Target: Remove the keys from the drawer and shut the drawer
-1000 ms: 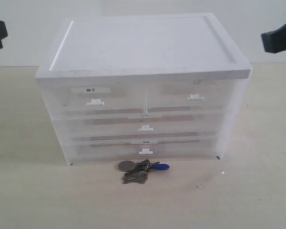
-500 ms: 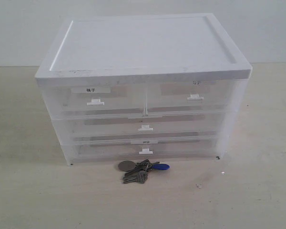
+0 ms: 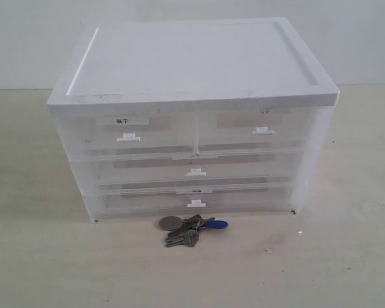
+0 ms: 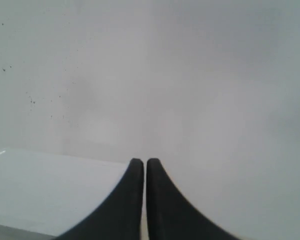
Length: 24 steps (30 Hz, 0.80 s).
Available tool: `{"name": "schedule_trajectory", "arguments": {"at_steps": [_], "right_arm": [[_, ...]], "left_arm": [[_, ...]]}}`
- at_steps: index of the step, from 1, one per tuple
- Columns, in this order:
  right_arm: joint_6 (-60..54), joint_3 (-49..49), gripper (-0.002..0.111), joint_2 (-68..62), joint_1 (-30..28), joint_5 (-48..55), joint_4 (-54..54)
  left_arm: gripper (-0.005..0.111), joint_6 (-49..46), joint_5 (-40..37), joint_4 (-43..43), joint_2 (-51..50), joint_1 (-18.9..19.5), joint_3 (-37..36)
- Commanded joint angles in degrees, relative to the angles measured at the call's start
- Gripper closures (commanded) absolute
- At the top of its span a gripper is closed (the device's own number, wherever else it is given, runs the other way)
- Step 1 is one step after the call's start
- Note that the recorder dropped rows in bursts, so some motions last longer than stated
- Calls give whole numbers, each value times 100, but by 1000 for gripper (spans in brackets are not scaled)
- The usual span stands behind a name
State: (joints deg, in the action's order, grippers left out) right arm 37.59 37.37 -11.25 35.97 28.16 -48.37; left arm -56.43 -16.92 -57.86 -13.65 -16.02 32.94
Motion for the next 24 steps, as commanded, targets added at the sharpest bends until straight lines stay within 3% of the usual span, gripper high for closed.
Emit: {"name": "schedule_trajectory", "arguments": {"at_steps": [1,4,8,24], "right_arm": [[99,-18,108,281,6,168,29],[518,-18,108,431,6,182,29],[594,-18,108,481,6,172,6],[594,-18,108,481,6,211,7]], "left_arm": [[102,26,-823,27,239,11,-83],[102,26,-1676,27,334,11,-83],[102,26,-2204,27,357,-27,-83],[102,26,-2208,27,357,-27,-83]]}}
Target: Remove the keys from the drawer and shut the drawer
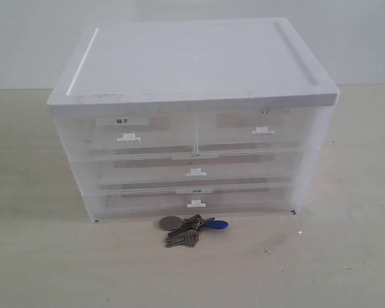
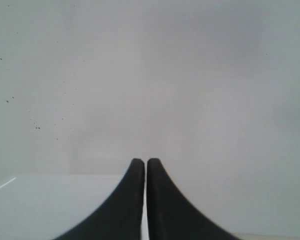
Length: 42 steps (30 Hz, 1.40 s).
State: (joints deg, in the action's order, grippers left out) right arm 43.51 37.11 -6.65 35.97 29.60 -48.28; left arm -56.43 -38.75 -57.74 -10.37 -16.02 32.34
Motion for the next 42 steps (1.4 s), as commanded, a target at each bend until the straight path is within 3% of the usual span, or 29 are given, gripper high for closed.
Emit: {"name": "schedule_trajectory", "arguments": {"at_steps": [1,10,14,27,37,42], "right_arm": [[2,8,108,21,6,67,-3],[2,8,108,21,6,44,-3],[2,8,108,21,6,44,-3],[2,8,108,21,6,23,-5],[2,8,108,21,6,23,-5],[2,8,108,21,6,23,-5]], "left_arm": [[102,26,-26,15,28,-27,-23],[102,26,-20,56,205,-27,-114],[102,169,10,634,549,100,-218],[102,4316,1237,4707,1037,961,-583],[102,4781,2682,5344,1037,1619,-1670],[102,5730,3315,6115,1037,1703,-2262]]}}
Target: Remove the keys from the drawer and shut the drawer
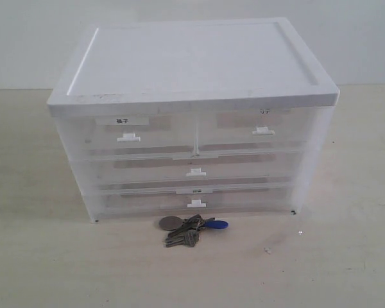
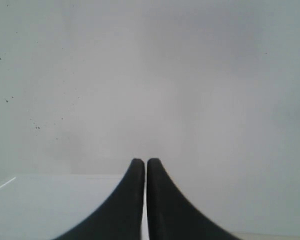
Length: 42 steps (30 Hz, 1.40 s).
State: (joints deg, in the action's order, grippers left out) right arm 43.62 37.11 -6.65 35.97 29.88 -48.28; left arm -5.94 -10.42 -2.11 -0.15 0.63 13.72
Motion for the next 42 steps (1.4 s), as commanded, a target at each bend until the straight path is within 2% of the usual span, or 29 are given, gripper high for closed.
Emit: {"name": "schedule_trajectory", "arguments": {"at_steps": [1,8,14,21,27,29,32,42], "right_arm": [[-9,8,108,21,6,-4,-5],[-9,8,108,21,6,-4,-5],[-9,8,108,21,6,-14,-5],[-9,8,108,21,6,-50,-5],[-9,8,108,21,6,-50,-5],[-9,8,108,21,6,-50,-5],[-9,8,108,21,6,-50,-5],[-19,8,108,21,6,-50,-5]], "left_arm": [[102,759,591,645,15,38,-553],[102,770,1619,627,15,38,-1372],[102,720,1495,618,15,38,-1372],[102,635,824,618,15,38,-1372],[102,635,-269,618,15,52,-1372],[102,635,-679,618,15,187,-1372],[102,635,-705,618,15,299,-1372],[102,635,-670,618,15,286,-1372]]}}
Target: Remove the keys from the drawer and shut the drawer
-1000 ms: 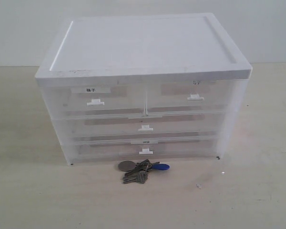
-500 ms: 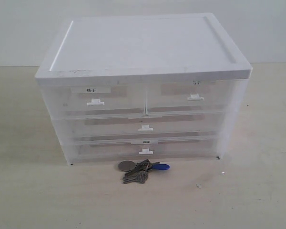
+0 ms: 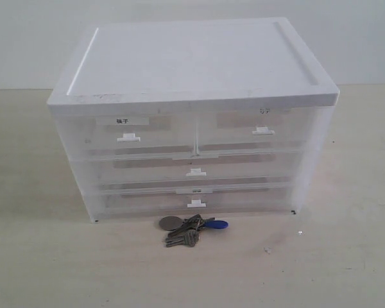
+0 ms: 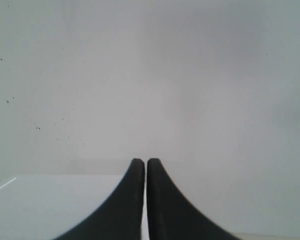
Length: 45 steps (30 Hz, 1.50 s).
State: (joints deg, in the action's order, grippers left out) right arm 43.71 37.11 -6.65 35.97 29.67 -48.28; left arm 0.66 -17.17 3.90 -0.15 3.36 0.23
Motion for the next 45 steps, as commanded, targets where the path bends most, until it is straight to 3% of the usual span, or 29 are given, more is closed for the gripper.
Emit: {"name": "schedule_trajectory", "arguments": {"at_steps": [1,23,30,36,41,45], "right_arm": [[-28,8,108,21,6,-29,-5],[-17,8,108,31,-5,75,306],[-17,-360,108,665,-68,359,400],[-40,-655,108,665,-922,618,582],[-67,-1031,108,665,-1965,603,2211],[-104,-1476,108,665,-2373,12,2389]], "left_arm": [[102,-26,5,16,15,13,-23],[102,-26,-29,16,15,13,-23],[102,-26,-29,16,15,13,-23],[102,-26,-35,16,15,13,-23],[102,-26,-35,16,15,13,-23],[102,-26,-35,16,15,13,-23]]}}
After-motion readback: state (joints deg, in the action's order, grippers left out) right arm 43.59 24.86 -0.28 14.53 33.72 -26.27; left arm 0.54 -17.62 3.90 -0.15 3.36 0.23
